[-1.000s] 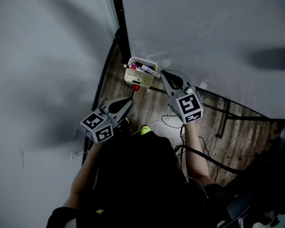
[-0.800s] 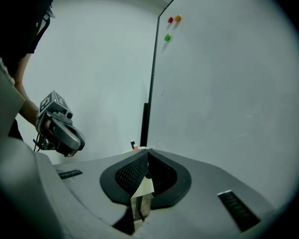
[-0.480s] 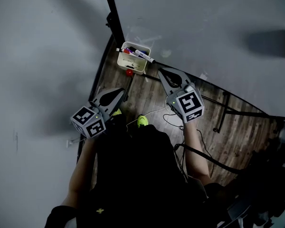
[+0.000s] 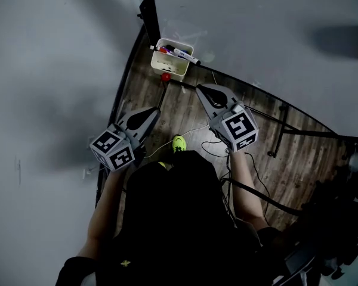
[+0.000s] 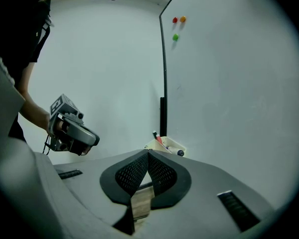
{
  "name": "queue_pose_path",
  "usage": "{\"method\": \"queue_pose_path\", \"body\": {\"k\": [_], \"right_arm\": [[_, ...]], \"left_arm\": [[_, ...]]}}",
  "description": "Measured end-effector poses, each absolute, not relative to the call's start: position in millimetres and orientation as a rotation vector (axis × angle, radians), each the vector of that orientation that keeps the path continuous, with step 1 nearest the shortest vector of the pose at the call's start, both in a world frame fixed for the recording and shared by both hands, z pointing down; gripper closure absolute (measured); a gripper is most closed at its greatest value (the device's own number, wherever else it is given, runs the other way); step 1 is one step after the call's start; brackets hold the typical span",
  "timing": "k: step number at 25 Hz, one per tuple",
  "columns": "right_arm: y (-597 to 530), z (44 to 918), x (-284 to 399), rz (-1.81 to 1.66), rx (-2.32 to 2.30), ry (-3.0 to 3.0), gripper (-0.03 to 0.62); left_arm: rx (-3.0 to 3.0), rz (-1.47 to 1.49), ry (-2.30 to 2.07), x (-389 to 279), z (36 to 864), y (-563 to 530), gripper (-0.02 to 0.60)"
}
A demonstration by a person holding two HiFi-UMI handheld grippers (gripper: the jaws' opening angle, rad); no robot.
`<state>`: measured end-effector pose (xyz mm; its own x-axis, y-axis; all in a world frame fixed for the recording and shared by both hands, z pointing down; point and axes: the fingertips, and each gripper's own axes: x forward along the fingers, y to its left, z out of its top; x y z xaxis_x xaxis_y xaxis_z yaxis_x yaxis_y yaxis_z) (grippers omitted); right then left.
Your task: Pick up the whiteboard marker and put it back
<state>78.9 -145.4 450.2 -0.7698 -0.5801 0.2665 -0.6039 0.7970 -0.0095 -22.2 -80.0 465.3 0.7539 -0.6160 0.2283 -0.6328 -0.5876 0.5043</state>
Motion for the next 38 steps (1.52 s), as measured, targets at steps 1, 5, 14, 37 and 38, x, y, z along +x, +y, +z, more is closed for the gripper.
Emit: {"method": "queue_pose_path", "body": {"k": [1,5,14,37,38], "right_arm": [[-141.0,450.6,74.6,0.139,0.913,-2.732,0.591],[-115.7,445.8,57.0,0.13,0.89,-2.716,0.591],[-68.3,431.0,33.9,0.119,0.888,-2.708,0.591],[102.4,417.2,-18.2,0.263,0.954,-2.767,0.592],[109.0,417.9,-21.1,0.265,0.955,-2.771,0.592]], "left_arm": [[2.378,0.034,-0.932,-24.2,465.3,-75.9,0.56],[2.383,0.018,-0.922,-35.1,461.4,-57.3,0.56],[2.426,-0.019,-0.897,-49.8,444.7,-19.2,0.561],[2.464,-0.081,-0.802,-90.6,442.4,142.2,0.56],[2.464,-0.084,-0.8,-92.9,443.6,148.0,0.561]]}}
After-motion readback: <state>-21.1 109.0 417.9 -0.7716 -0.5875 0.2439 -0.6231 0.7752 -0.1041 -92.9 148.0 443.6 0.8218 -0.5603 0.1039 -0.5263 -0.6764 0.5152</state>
